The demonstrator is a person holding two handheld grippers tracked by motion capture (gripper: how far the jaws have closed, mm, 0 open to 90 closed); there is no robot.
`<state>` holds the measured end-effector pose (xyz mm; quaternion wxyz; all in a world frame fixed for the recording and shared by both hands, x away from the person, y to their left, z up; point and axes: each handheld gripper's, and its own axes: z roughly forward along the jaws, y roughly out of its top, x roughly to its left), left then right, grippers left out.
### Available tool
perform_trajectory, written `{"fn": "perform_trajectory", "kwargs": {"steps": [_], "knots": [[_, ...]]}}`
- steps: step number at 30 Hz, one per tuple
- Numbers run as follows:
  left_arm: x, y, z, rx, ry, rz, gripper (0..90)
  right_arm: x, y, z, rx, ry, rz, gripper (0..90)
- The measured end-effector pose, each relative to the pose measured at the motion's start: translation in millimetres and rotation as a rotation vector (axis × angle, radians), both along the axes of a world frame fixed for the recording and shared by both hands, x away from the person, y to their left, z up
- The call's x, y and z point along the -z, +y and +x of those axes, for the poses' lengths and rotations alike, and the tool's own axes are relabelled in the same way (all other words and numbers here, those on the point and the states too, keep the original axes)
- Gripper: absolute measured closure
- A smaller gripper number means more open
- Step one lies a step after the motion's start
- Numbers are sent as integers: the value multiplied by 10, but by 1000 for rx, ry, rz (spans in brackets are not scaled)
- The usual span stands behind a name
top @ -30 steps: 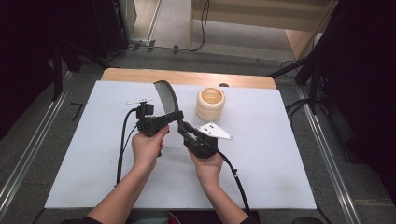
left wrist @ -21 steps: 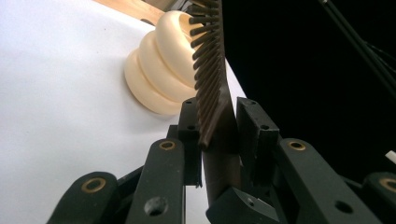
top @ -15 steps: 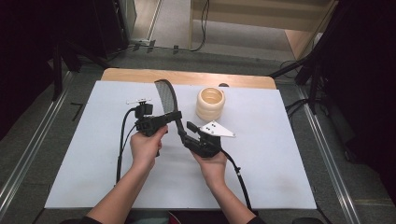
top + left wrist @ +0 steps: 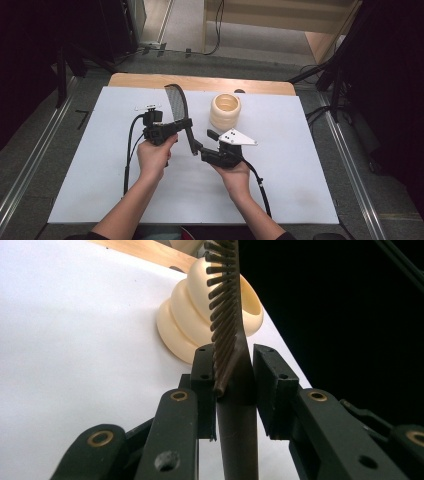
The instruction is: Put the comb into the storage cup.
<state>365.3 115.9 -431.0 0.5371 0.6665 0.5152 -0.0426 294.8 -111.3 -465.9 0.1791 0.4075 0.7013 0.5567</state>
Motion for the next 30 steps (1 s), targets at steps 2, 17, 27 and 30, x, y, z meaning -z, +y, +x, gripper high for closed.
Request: {"fn": "perform_trajectory", "kwargs": {"steps": [2,17,27,30], "knots": [[2,3,2,1,0,3,732,-1,-27,-3,-1,-4,-24,291],[0,4,24,47,-12,28,732,53,-283,-50,-71,24,-51,253],[-19,-30,27,114,-38,44,733,104,-425,-81,-107,50,-56,254],[-37,-37,27,140,-49,52,733,101,-480,-85,-118,53,-59,254]]}}
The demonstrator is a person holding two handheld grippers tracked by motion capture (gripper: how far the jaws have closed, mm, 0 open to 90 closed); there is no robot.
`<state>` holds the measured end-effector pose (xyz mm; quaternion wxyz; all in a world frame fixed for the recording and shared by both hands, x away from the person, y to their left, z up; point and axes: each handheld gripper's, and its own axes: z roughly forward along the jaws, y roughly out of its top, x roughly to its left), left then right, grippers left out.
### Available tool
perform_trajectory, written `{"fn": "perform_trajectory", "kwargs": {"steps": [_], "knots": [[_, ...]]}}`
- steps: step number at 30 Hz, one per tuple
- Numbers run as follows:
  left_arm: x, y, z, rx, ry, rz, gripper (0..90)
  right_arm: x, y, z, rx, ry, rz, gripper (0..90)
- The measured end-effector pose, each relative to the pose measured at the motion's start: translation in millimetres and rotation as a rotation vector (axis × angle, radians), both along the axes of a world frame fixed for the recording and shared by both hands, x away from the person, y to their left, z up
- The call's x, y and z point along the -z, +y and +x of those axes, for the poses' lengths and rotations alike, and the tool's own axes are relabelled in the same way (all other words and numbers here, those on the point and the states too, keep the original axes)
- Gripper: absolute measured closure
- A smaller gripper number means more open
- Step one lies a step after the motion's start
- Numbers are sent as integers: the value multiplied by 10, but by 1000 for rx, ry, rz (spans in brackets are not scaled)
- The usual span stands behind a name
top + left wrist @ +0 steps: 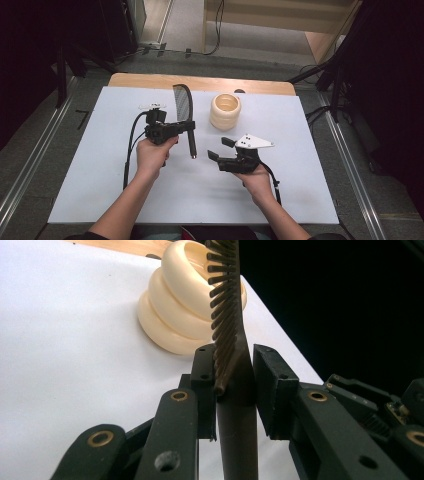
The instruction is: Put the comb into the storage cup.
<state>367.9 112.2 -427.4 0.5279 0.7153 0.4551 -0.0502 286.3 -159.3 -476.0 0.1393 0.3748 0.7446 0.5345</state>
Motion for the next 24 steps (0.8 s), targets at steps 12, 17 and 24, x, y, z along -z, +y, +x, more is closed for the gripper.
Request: {"fn": "perform_trajectory", "kwargs": {"steps": [12,17,24], "knots": [[-19,10,-4,22,-8,-6,732,37,-190,-74,-16,6,-22,253],[-22,15,-1,28,-13,-9,732,31,-251,-117,-22,9,-17,253],[-21,6,9,53,-20,-7,732,53,-341,-188,-35,16,-29,253]]}}
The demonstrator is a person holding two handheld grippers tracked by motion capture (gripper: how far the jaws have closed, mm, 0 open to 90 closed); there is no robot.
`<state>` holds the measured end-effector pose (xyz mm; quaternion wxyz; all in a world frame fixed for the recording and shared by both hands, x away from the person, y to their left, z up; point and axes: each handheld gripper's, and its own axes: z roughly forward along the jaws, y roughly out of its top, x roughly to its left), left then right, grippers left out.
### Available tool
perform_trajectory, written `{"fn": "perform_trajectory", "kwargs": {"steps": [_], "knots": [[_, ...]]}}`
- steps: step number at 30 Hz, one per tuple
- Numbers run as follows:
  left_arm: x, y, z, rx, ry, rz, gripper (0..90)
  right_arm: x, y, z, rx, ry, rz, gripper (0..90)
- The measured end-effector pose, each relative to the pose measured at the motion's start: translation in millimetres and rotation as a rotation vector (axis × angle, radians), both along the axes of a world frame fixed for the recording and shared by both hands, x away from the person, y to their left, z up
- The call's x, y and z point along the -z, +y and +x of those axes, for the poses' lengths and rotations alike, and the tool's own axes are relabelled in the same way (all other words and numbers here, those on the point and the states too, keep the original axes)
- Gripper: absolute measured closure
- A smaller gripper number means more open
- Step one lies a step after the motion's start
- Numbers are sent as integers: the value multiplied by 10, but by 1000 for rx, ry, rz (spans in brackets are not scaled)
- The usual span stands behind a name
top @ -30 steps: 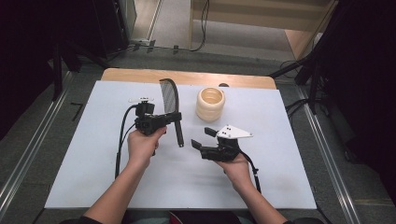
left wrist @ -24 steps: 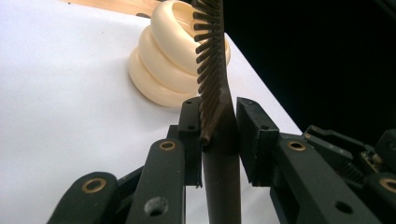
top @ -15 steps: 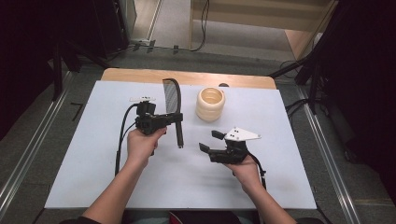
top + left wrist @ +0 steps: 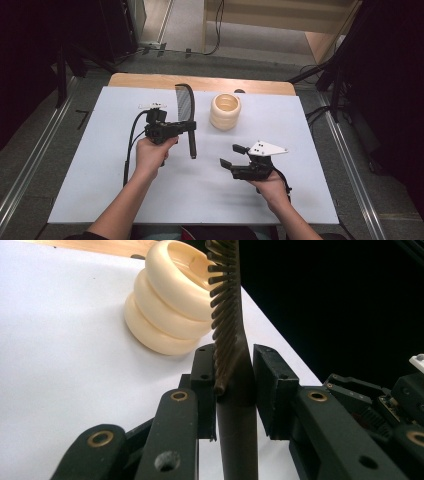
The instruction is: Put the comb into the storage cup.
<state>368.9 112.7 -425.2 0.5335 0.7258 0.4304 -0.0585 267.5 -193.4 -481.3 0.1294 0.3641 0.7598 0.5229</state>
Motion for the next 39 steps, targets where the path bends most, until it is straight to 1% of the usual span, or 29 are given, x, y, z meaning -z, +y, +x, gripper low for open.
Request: {"fn": "perform_trajectory", "kwargs": {"steps": [2,3,8,9,11,12,14,15,20,23,24,26,32,33,34,39], "knots": [[-6,-1,4,6,-4,3,732,-3,-30,-24,3,7,4,253],[-10,-5,3,5,-1,-5,732,-3,-43,-30,2,3,2,253],[-20,-3,6,10,-6,-5,732,-7,-104,-81,9,8,4,252],[-21,-3,8,11,-6,-3,732,-7,-154,-104,14,9,11,252],[-21,-4,9,11,-6,-6,732,-7,-174,-111,18,8,10,250],[-21,-7,14,17,-6,-7,732,-2,-227,-136,22,11,15,249],[-21,-10,16,21,-7,-7,732,1,-246,-145,22,10,15,249],[-22,-14,19,25,-10,-7,732,5,-296,-173,27,5,13,249],[-15,-26,36,33,-11,-16,732,11,-361,-216,34,14,10,248],[-4,-33,54,38,-10,-13,732,11,-411,-250,38,16,8,248],[-5,-37,69,48,-14,0,732,11,-411,-250,38,16,8,248],[-18,-53,86,57,-22,8,733,15,-445,-269,42,14,3,248],[-49,-106,132,74,-32,2,732,11,-553,-321,61,8,10,248],[-53,-117,147,81,-28,-4,732,13,-568,-325,63,8,5,248],[-68,-135,159,88,-34,-1,733,16,-598,-340,68,16,5,249],[-107,-175,197,99,-43,-4,732,27,-631,-355,74,18,0,249]]}}
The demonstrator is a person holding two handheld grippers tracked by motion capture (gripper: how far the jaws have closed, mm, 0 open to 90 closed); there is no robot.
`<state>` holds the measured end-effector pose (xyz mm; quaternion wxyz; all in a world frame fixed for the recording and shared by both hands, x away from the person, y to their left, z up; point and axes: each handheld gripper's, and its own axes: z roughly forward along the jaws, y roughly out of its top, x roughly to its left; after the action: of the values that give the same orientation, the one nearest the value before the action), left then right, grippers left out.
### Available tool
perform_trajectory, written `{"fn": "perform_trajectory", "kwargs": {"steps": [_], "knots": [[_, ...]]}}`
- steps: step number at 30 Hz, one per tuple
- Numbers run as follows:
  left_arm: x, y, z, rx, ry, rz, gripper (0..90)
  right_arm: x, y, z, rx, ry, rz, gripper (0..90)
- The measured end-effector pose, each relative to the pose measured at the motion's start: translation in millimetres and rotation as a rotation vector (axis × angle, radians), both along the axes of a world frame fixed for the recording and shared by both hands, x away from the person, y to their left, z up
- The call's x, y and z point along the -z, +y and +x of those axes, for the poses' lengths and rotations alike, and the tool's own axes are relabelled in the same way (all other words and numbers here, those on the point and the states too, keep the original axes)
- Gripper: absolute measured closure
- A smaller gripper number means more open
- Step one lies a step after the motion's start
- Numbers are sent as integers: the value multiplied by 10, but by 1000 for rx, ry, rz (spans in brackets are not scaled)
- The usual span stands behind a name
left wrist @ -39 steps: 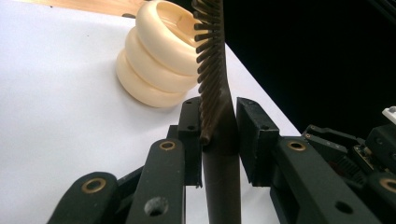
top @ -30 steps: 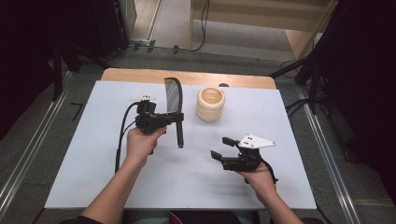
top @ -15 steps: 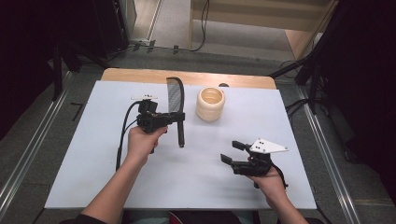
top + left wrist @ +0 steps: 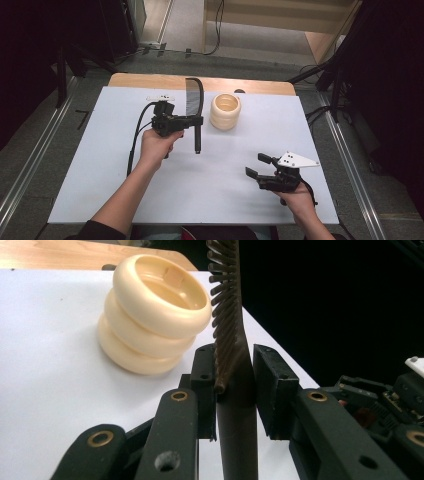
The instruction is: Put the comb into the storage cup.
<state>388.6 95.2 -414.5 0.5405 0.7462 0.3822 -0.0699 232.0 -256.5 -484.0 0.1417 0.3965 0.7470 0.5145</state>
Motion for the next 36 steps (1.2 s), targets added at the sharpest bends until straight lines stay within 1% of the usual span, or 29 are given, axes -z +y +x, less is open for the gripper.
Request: {"fn": "perform_trajectory", "kwargs": {"steps": [4,11,14,16,17,18,20,23,26,36], "knots": [[-52,-51,68,17,-16,0,732,15,-24,-19,3,4,-4,249],[-100,-115,139,30,-23,3,732,29,-36,-20,4,3,-6,249],[-135,-159,194,39,-30,6,732,28,-41,-20,8,4,-7,248],[-147,-172,206,40,-34,5,732,29,-44,-18,12,2,-6,249],[-158,-184,222,41,-38,-1,732,30,-46,-16,13,2,-7,248],[-166,-193,235,44,-35,-3,732,33,-46,-14,15,1,-4,248],[-190,-226,265,46,-41,3,732,36,-49,-11,20,1,-9,249],[-207,-248,294,49,-44,6,732,36,-49,-12,19,6,-5,248],[-234,-271,324,50,-44,-1,732,37,-47,-10,18,2,-6,248],[-355,-371,433,61,-77,3,732,42,-41,-4,23,7,-2,243]]}}
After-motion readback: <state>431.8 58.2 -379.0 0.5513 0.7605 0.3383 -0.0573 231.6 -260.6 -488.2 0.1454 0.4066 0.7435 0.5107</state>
